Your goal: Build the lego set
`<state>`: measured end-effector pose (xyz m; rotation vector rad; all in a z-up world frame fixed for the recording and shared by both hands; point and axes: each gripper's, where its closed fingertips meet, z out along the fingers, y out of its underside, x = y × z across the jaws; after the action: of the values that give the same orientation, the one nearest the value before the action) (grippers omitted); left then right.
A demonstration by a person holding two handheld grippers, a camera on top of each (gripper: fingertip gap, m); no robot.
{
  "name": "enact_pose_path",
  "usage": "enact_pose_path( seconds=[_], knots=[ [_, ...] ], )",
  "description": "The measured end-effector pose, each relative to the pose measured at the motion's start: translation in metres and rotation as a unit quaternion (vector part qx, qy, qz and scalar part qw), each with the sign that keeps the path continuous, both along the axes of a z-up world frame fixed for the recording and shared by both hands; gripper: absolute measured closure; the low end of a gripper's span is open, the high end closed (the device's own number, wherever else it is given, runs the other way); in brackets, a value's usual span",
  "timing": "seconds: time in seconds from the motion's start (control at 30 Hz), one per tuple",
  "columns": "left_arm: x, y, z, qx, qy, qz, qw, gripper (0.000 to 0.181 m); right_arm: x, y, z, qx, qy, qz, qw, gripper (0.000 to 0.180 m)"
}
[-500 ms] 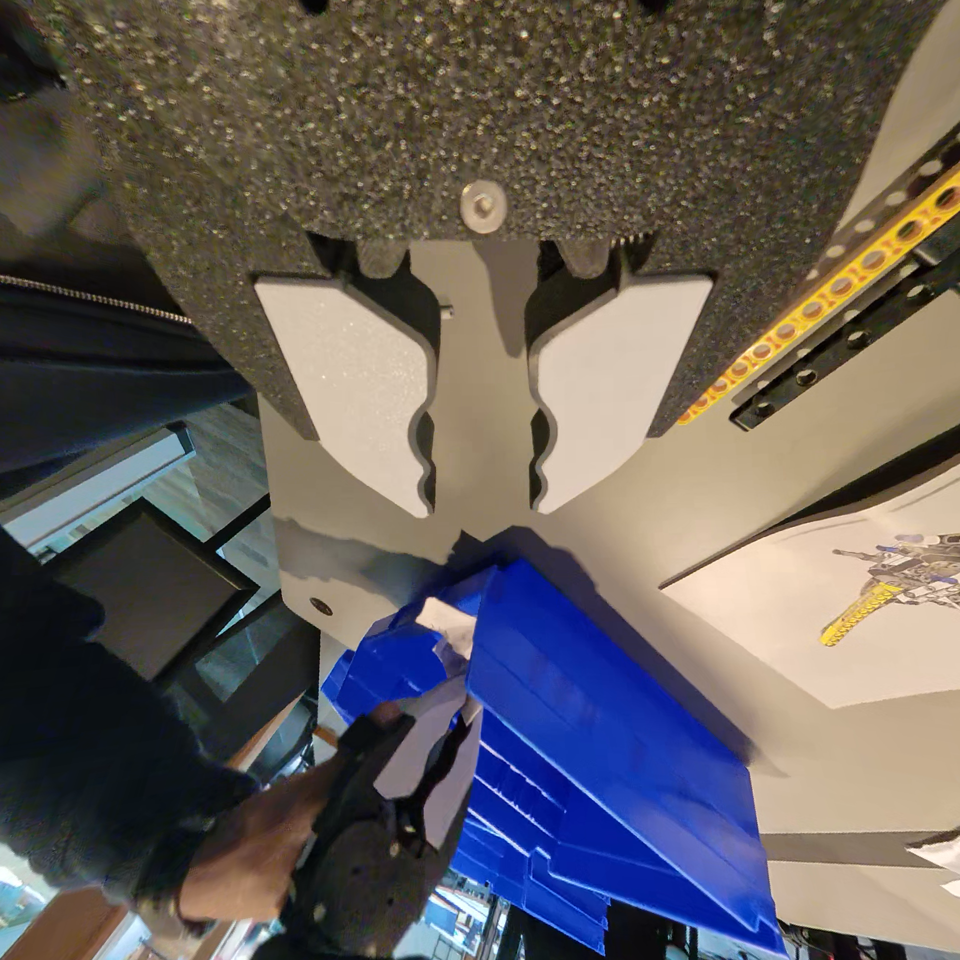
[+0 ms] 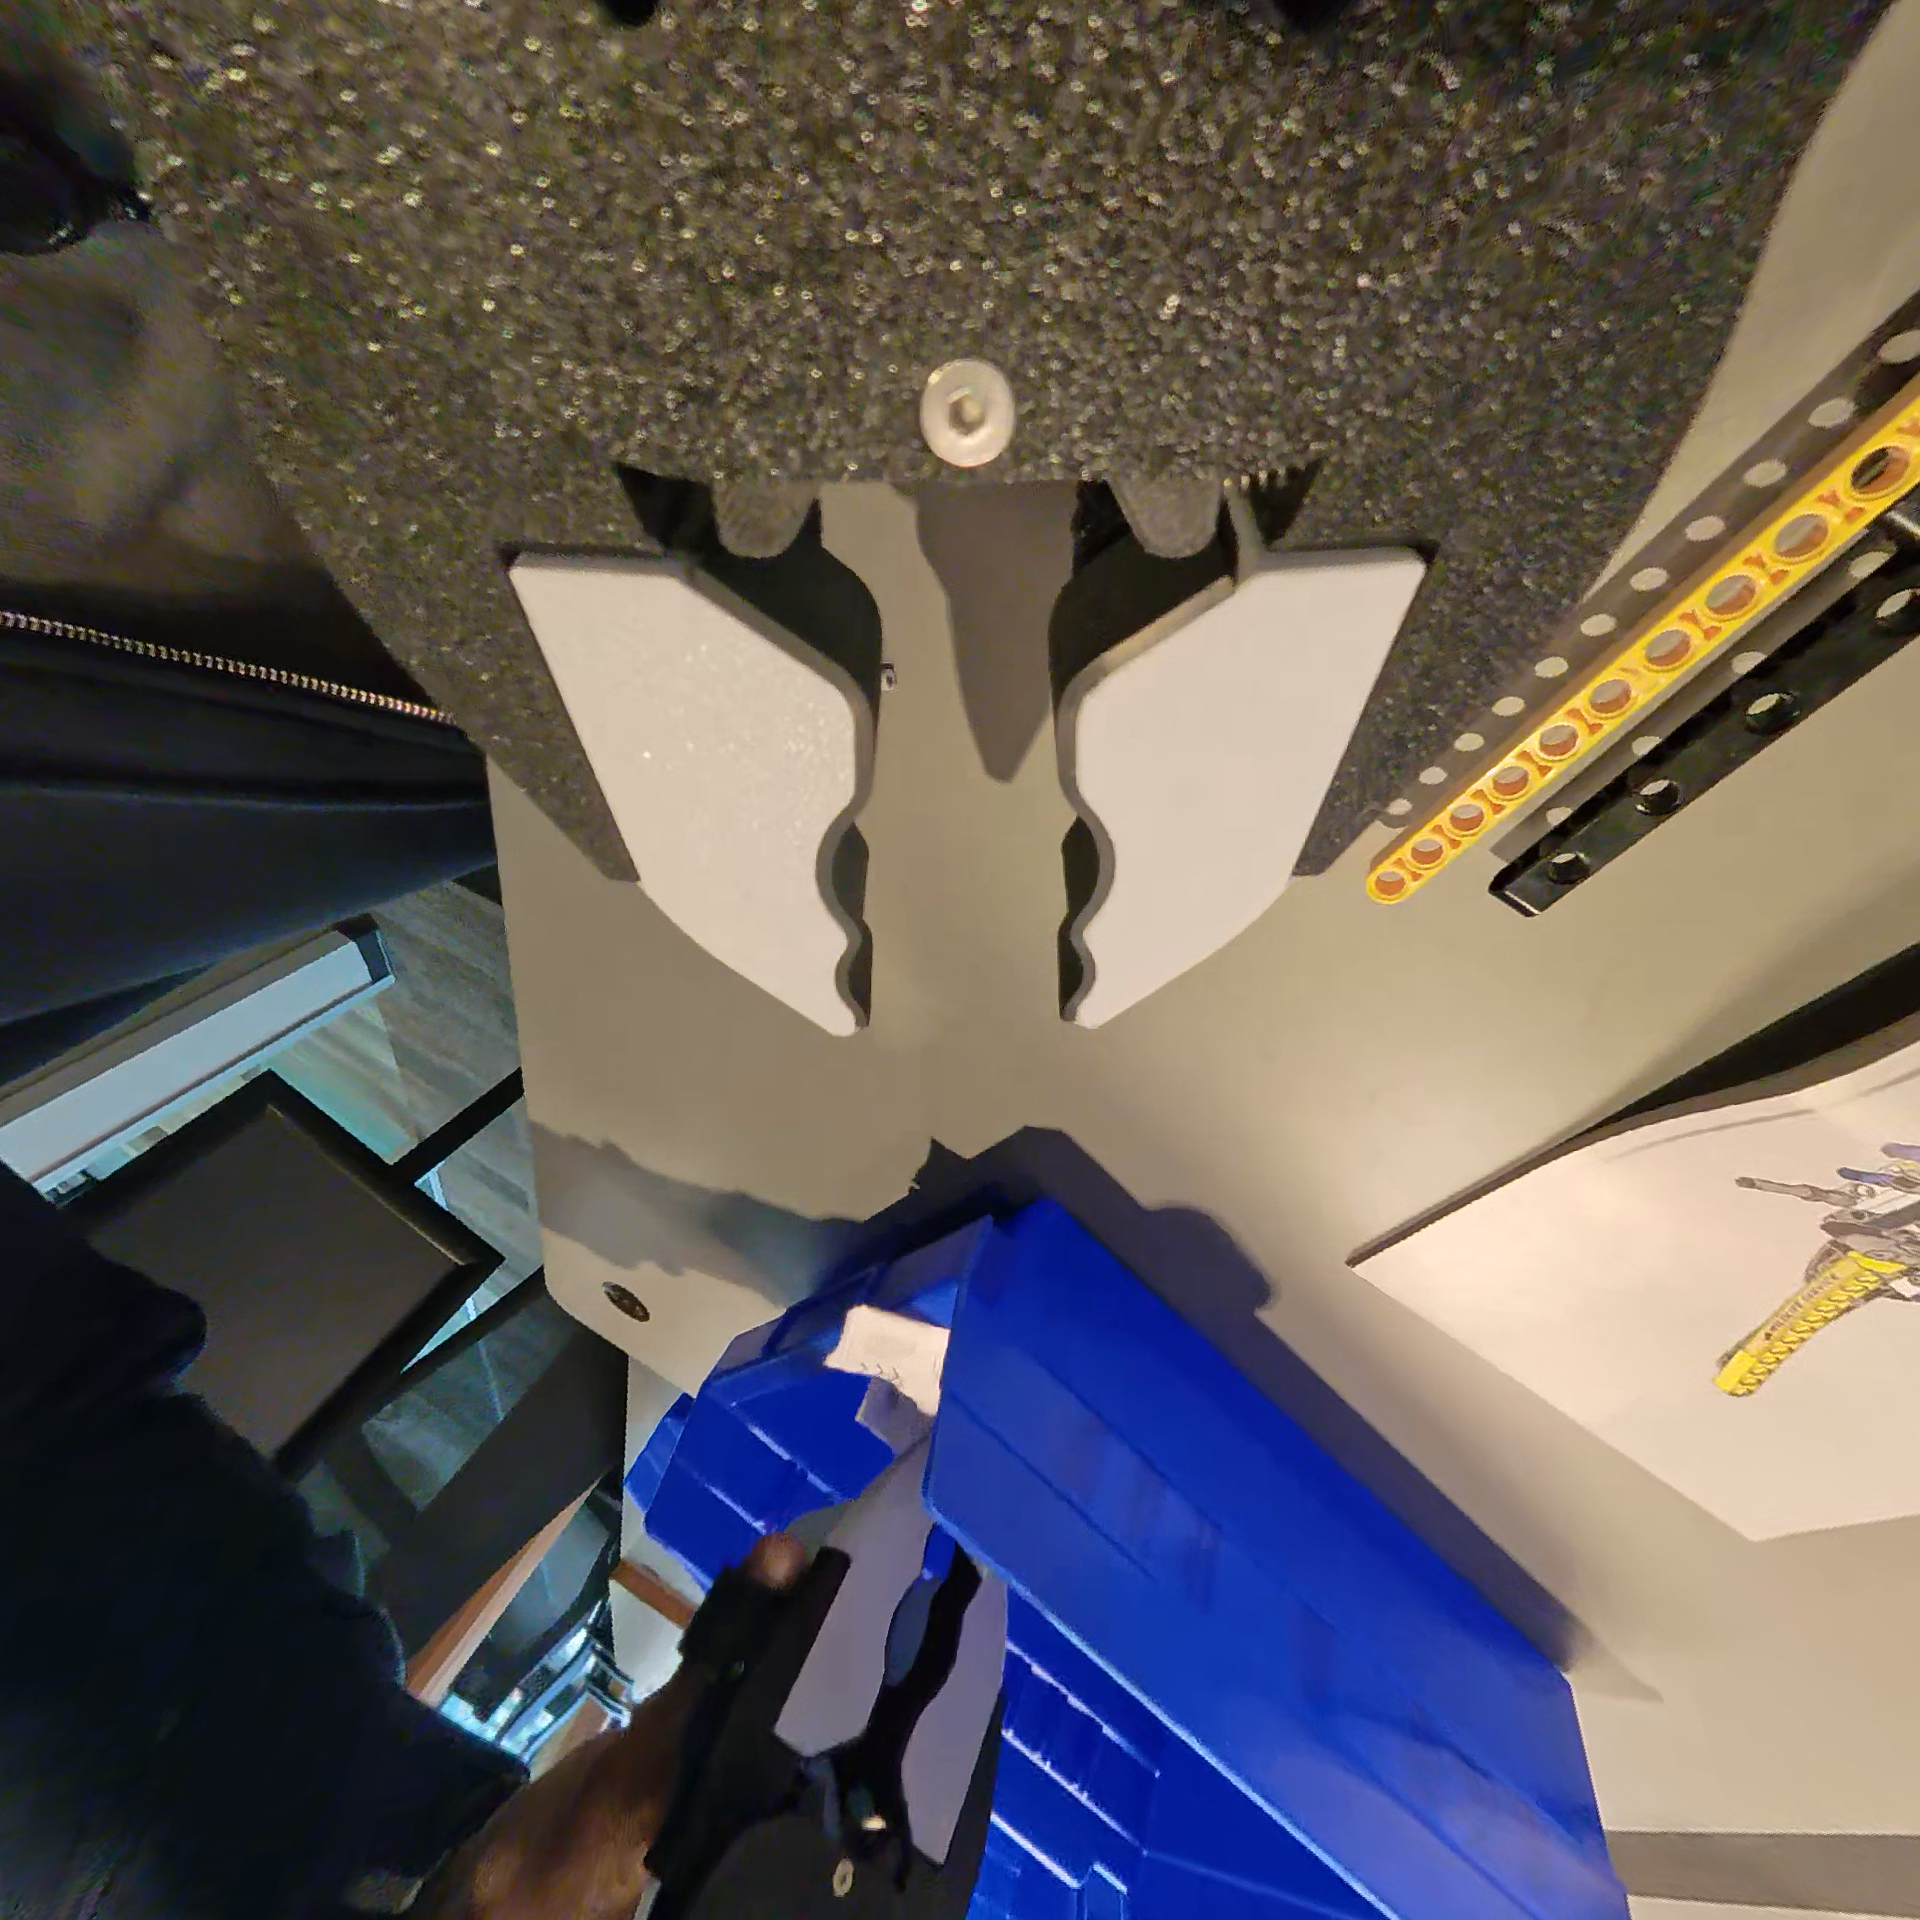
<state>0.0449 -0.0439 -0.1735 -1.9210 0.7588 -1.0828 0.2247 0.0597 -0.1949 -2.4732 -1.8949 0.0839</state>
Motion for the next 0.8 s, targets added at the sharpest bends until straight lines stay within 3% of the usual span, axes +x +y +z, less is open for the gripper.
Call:
enact_pose_path(
  seconds=[0.03, 0.3, 0.8],
  knots=[
    [0.001, 0.000, -0.001, 0.000, 0.002, -0.001, 1.000, 0.146, 0.000, 0.001, 0.002, 0.003, 0.000, 0.002, 1.000, 0.160],
    [0.002, 0.001, -0.006, -0.007, 0.009, 0.000, 1.000, 0.147, 0.000, 0.005, 0.009, 0.026, -0.050, 0.047, 0.997, 0.160],
    [0.003, 0.003, -0.016, -0.021, 0.020, -0.003, 1.000, 0.148, -0.007, 0.010, 0.024, 0.063, -0.018, 0.065, 0.996, 0.168]
  ],
)
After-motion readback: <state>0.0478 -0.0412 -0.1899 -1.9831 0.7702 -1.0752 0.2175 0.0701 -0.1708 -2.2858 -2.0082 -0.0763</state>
